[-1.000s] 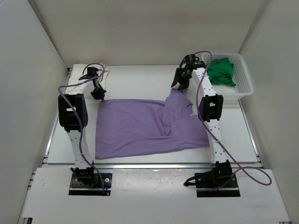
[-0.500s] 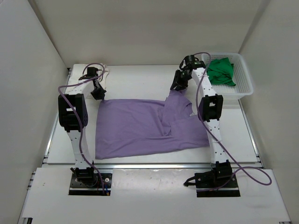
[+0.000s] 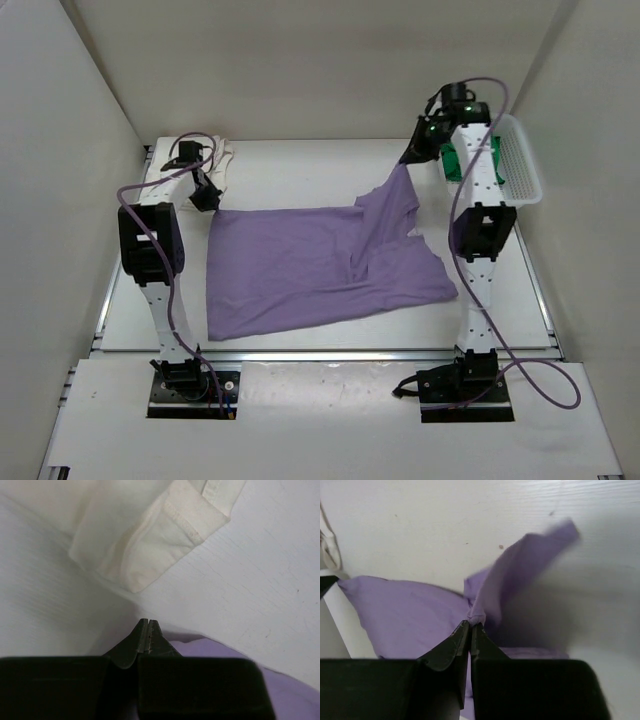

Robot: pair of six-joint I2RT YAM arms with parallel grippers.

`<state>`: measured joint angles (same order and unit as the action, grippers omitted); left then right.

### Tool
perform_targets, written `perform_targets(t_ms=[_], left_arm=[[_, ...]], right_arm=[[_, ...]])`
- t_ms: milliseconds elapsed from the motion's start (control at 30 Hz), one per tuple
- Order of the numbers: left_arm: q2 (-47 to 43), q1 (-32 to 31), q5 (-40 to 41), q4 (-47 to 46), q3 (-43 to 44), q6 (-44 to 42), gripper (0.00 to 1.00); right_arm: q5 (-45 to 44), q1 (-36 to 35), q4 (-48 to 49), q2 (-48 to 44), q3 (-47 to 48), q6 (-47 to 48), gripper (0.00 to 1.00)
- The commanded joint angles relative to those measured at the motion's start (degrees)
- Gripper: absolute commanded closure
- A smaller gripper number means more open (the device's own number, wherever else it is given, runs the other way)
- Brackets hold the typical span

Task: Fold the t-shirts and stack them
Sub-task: Grap the side of the flattened tshirt furthest away from the robot with both arms

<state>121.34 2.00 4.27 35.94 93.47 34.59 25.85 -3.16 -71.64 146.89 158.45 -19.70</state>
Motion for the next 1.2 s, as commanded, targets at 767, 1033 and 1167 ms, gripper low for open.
perform_targets(t_ms=[767,1033,1167], left_arm=[[-6.82,0.2,-4.79,-2.02,-3.82,3.11,1.0],[-6.29,1.34,-6.56,-1.93,-2.86,3.21,1.0],[-6.73,0.55,-5.68,-2.28,-3.91,2.94,1.0]], right_arm=[[-16.81,2.36,1.23,-30.82,-44.57,1.25,0.51],[-17.31,5.18,17.56,-57.84,-84.6,3.01,0.51],[-11.02,16.59,29.76,-66.36,-100.84,0.28,0.63]])
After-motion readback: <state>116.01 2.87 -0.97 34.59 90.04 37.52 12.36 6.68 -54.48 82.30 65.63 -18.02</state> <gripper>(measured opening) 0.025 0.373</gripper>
